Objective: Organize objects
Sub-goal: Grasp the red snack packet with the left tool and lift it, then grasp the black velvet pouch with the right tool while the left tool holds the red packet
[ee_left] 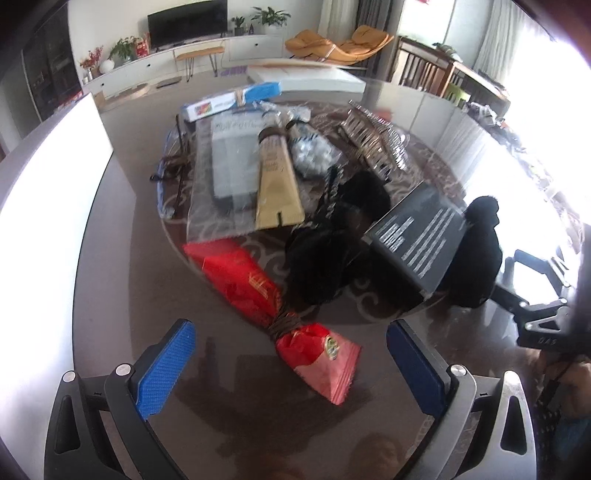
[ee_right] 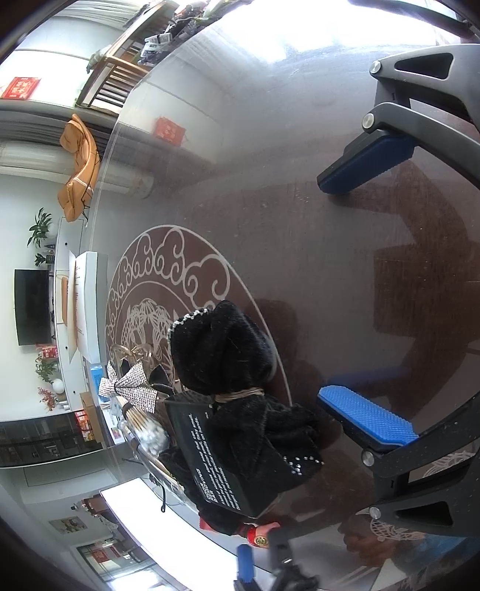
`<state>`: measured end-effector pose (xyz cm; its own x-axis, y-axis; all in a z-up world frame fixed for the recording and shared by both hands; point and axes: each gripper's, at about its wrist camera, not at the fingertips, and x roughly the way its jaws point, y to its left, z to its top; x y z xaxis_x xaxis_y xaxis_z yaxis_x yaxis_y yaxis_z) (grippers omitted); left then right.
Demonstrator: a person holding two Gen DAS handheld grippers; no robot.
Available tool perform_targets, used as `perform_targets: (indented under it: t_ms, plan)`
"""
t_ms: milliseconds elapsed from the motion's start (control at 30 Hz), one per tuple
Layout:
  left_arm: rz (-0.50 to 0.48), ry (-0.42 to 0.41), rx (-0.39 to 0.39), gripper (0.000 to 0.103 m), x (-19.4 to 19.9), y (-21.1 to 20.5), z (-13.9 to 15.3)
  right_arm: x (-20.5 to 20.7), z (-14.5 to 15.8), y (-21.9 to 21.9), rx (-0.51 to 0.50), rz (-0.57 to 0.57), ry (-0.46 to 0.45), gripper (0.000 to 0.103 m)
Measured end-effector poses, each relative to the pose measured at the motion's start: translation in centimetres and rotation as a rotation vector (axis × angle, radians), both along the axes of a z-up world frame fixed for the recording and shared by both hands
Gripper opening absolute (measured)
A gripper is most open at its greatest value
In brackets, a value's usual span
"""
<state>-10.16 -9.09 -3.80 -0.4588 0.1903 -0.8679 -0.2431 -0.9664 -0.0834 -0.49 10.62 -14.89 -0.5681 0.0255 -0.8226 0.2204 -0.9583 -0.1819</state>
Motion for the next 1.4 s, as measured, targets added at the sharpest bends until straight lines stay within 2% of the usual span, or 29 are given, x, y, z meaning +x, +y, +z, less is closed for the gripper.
perform_targets:
  t_ms: [100, 200, 267, 367, 700, 800, 900, 1033, 1067, 1100, 1167, 1200, 1233, 1333, 1400]
  plan:
    - [-0.064, -0.035, -0.067, 0.103, -0.6, 1.4, -0.9, 0.1, 0.2, 0.2, -0.014, 0.014, -0.015, 0.103]
    - [-0.031, -0.021, -0.172, 0.103, -0.9, 1.8, -2.6, 1.0, 0.6, 0.8, -0.043, 0.028, -0.023, 0.103]
    - [0.021, -0.026, -0.126, 0.103, -0.8, 0.6, -2.5, 1.1, 0.8, 0.9, -0.052, 0.033, -0.023, 0.103]
    - [0.061, -0.056, -0.101, 0.103, -0.3, -1.3, -2.8, 1.3, 0.9, 1.0, -0.057, 0.039, -0.017, 0.103]
    - [0.038, -0.069, -0.104, 0.103, 0.4, -2.4, -2.9, 0.3, 0.7, 0.8, -0.044, 0.04, -0.01, 0.103]
    - [0.042, -0.118, -0.121, 0.103, 0.6, -2.3, -2.5, 0.0, 0.7, 0.8, -0.046, 0.039, -0.008, 0.103]
    - [0.051, -0.042, -0.108, 0.103, 0.7, -2.4, -1.0, -0.3, 0.7, 0.7, -0.048, 0.035, -0.003, 0.103]
    - [0.045, -0.056, -0.113, 0.103, -0.4, -1.6, -1.5, -0.7, 0.6, 0.6, -0.05, 0.033, -0.002, 0.103]
    - [0.046, -0.053, -0.113, 0.096, -0.5, -1.5, -1.6, -1.1, 0.7, 0.5, -0.05, 0.033, -0.003, 0.103]
    - [0.044, -0.047, -0.103, 0.082, -0.5, -1.5, -1.7, -1.0, 0.7, 0.6, -0.05, 0.034, -0.004, 0.103]
    - [0.044, -0.006, -0.101, 0.041, -0.1, -1.7, -1.4, -1.1, 0.6, 0.6, -0.051, 0.035, -0.013, 0.103]
    - [0.038, 0.001, -0.085, 0.034, 0.2, -2.0, -1.3, -1.2, 0.6, 0.7, -0.052, 0.032, -0.02, 0.103]
    - [0.034, 0.003, -0.08, 0.021, 0.7, -2.2, -1.3, -1.4, 0.7, 0.8, -0.056, 0.025, -0.024, 0.103]
    - [0.017, 0.019, -0.071, 0.021, 2.8, -2.9, -1.1, -1.3, 1.4, 1.9, -0.139, -0.015, -0.031, 0.103]
    - [0.014, 0.032, -0.061, 0.021, 4.6, -3.4, -1.1, -1.3, 2.3, 3.1, -0.255, -0.066, -0.014, 0.103]
